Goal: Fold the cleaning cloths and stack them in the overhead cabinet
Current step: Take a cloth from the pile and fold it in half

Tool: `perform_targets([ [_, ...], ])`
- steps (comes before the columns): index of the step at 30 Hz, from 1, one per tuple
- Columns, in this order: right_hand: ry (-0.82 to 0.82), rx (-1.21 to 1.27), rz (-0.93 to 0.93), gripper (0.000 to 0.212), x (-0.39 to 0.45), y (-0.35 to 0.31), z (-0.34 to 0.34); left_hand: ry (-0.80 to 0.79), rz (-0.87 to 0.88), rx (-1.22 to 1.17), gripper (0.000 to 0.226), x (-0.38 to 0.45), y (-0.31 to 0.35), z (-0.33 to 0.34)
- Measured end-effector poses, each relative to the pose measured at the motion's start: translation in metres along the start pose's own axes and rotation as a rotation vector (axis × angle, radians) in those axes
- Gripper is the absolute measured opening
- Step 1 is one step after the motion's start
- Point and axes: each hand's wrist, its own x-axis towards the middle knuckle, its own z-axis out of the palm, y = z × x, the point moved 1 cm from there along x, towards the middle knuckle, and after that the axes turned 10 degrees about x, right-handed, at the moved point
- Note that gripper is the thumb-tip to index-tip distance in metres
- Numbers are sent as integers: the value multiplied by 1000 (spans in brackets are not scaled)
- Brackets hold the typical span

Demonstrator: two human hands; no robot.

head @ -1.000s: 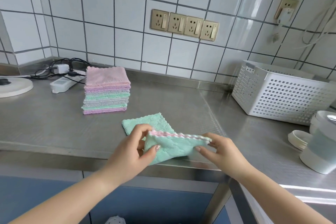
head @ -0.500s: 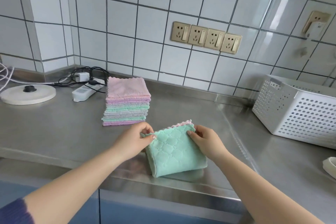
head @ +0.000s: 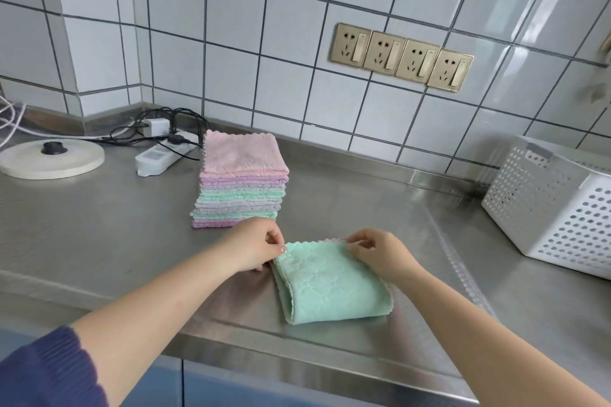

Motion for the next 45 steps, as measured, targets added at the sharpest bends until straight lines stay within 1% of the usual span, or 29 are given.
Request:
perform_targets([
  [2,-11,-13,22,8,3,0,0,-4,2,-3,8,1,0,1],
  [4,-20,-34,30,12,6,-1,-1,-9,9,11,7,1,-1,0],
  [6,4,-66,5,11,5,-3,-1,-20,11,11,8,1,-1,0],
  [9,114,-178,-147,9,1,-6,0,-28,9,10,10,1,-1,-1],
  [11,144,-162,-240,8,-4,-9,2,-29,8,11,10,1,-2,-1],
  [12,138,-130,-243,8,-5,-9,3,-28,8,14,10,1,-2,-1],
  [15,114,-69,-168,6,-4,-5,8,-26,10,19,9,3,-3,-1],
  [18,136,-59,-109,3,1,-2,10,-23,5,-6,11,3,-4,-1],
  [21,124,-43,-55,6,7,-3,11,-10,-11,-30,13,5,-6,0],
  [24,105,-67,-19,9,11,-7,12,1,-14,-3,15,6,-6,0],
  [25,106,-74,-19,11,12,-8,12,6,2,20,14,6,-5,1],
  [27,100,-85,-26,17,10,-11,13,42,54,187,2,2,-3,0],
  [29,85,-125,-42,27,7,-13,14,145,161,408,23,-5,-1,-2],
  [31,106,-156,-63,34,2,-12,11,172,352,421,43,-16,3,-4],
  [33,162,-138,-82,37,-4,-11,4,106,529,383,58,-28,6,-5],
  [34,176,-131,-76,37,-9,-9,-1,59,590,391,62,-34,5,-4],
  [36,140,-149,-32,37,-23,-4,-11,6,683,397,64,-41,3,1],
  [38,43,-156,19,34,-39,2,-17,-58,694,351,61,-44,3,6],
  [40,-32,-97,33,29,-51,7,-17,-129,642,271,61,-41,7,8],
  [42,-44,-20,19,22,-57,10,-15,-172,614,270,63,-38,10,11],
  [45,-34,55,-2,17,-57,12,-14,-238,613,382,64,-37,11,14],
])
